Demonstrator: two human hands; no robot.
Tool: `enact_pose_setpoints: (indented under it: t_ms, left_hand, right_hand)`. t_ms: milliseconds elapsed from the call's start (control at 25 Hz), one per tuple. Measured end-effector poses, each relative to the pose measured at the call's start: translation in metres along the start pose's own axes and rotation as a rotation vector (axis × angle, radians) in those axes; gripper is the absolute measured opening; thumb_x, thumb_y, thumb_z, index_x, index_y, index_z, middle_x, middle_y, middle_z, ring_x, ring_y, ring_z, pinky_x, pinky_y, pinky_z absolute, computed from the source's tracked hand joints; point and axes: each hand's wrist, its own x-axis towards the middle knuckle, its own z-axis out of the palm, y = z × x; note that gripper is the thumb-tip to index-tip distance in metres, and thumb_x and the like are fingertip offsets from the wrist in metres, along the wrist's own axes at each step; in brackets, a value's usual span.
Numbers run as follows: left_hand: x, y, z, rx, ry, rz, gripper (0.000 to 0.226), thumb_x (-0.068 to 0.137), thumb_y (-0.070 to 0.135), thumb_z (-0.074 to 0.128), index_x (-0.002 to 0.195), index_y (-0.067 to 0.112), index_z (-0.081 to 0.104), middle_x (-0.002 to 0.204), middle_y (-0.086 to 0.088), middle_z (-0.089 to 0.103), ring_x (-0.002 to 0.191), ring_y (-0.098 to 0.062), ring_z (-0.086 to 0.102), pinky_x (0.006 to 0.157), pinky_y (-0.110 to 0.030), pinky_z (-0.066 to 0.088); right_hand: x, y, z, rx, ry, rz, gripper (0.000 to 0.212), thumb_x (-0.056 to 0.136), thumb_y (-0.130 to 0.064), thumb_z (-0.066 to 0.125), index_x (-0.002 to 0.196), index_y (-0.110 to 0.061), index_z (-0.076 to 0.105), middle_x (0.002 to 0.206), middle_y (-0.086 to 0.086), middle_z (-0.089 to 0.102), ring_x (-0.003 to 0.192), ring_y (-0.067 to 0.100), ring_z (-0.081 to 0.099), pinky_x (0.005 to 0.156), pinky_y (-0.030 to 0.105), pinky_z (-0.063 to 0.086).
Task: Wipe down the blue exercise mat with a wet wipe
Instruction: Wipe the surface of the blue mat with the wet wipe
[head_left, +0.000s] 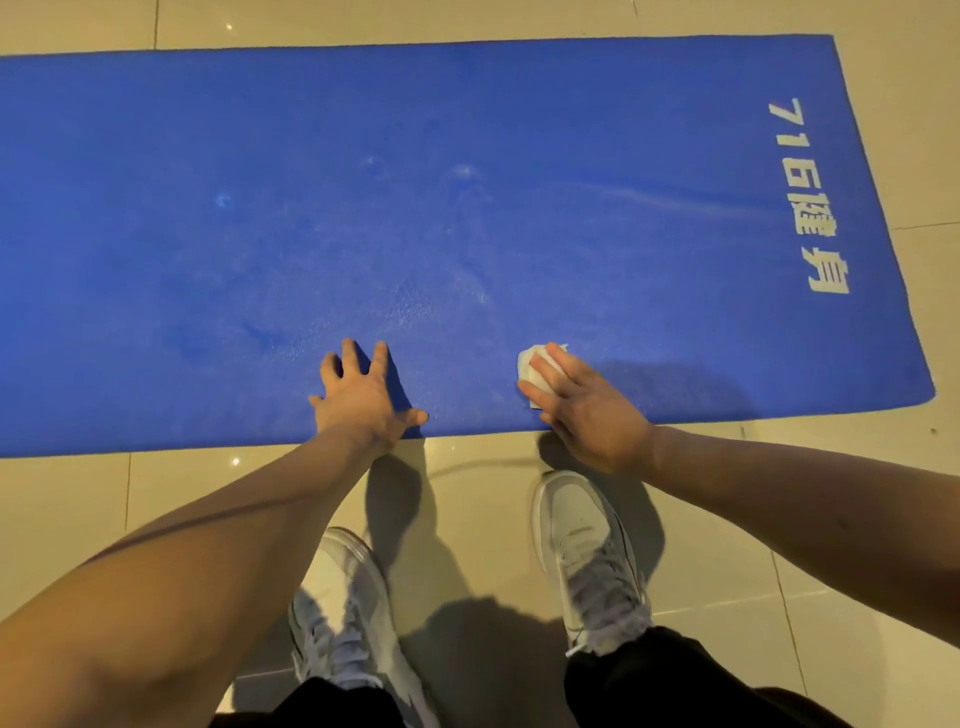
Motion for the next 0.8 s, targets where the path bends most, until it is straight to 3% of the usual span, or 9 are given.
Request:
enact_pose_setpoints:
  t_ms: [80, 160, 280, 440, 520, 680, 800]
  left_hand:
    - [0.001, 0.003, 0.000, 0.004, 0.004, -0.019, 0.114, 0.077, 0.071, 0.070, 0.160, 0.033, 0.002, 0.164, -0.002, -0.005, 0.151, -0.035, -0.001, 0.113, -0.064, 0.031]
    - [0.004, 0.007, 0.000, 0.014, 0.002, -0.035, 0.116, 0.075, 0.072, 0.071, 0.160, 0.034, 0.002, 0.164, -0.002, -0.004, 0.151, -0.035, -0.001, 0.113, -0.063, 0.032]
    - [0.005, 0.007, 0.000, 0.021, -0.014, -0.050, 0.117, 0.075, 0.072, 0.071, 0.160, 0.035, 0.000, 0.164, -0.002, -0.006, 0.151, -0.035, -0.002, 0.113, -0.063, 0.033]
    - [0.007, 0.008, 0.001, 0.029, -0.020, -0.064, 0.118, 0.075, 0.073, 0.071, 0.160, 0.036, -0.002, 0.166, -0.001, -0.008, 0.152, -0.035, -0.004, 0.113, -0.063, 0.033]
    - [0.007, 0.008, 0.001, 0.033, -0.026, -0.066, 0.119, 0.074, 0.073, 0.072, 0.160, 0.036, -0.002, 0.166, -0.001, -0.008, 0.152, -0.035, -0.004, 0.113, -0.063, 0.033]
    - [0.007, 0.008, -0.002, 0.022, -0.028, -0.057, 0.121, 0.073, 0.072, 0.074, 0.160, 0.035, -0.002, 0.165, -0.002, -0.005, 0.151, -0.035, -0.002, 0.111, -0.064, 0.034]
    - [0.006, 0.008, -0.001, 0.024, -0.022, -0.061, 0.121, 0.073, 0.070, 0.075, 0.160, 0.034, -0.001, 0.164, -0.003, -0.004, 0.150, -0.035, -0.001, 0.111, -0.065, 0.033]
  right_hand:
    - [-0.005, -0.010, 0.002, 0.004, -0.092, 0.081, 0.057, 0.104, -0.046, 0.018, 0.157, -0.024, 0.025, 0.164, 0.015, 0.012, 0.151, 0.043, 0.002, 0.121, 0.058, 0.010]
    - [-0.002, -0.024, 0.000, 0.021, -0.117, 0.137, 0.068, 0.100, -0.054, 0.007, 0.158, -0.022, 0.019, 0.165, 0.017, 0.006, 0.151, 0.044, -0.003, 0.121, 0.058, 0.007]
    - [0.020, -0.057, -0.001, 0.104, -0.040, 0.083, 0.070, 0.101, -0.051, 0.019, 0.157, -0.007, 0.022, 0.165, 0.016, 0.011, 0.152, 0.039, 0.002, 0.122, 0.054, 0.011]
    - [0.051, -0.091, 0.000, 0.073, -0.077, -0.027, 0.068, 0.106, -0.047, 0.024, 0.159, -0.010, 0.002, 0.166, 0.008, -0.009, 0.152, 0.028, -0.015, 0.124, 0.041, -0.007]
    - [0.048, -0.084, 0.000, 0.023, -0.063, -0.054, 0.067, 0.106, -0.045, 0.025, 0.159, -0.009, 0.004, 0.167, 0.008, -0.007, 0.153, 0.027, -0.013, 0.125, 0.041, -0.004]
    - [0.008, -0.037, -0.001, -0.009, -0.017, -0.113, 0.063, 0.103, -0.036, 0.028, 0.156, -0.002, 0.022, 0.165, 0.014, 0.016, 0.153, 0.032, 0.009, 0.124, 0.045, 0.013]
    - [-0.017, -0.015, 0.000, -0.008, -0.042, -0.099, 0.062, 0.104, -0.035, 0.025, 0.156, -0.001, 0.020, 0.164, 0.014, 0.016, 0.152, 0.033, 0.011, 0.122, 0.047, 0.018]
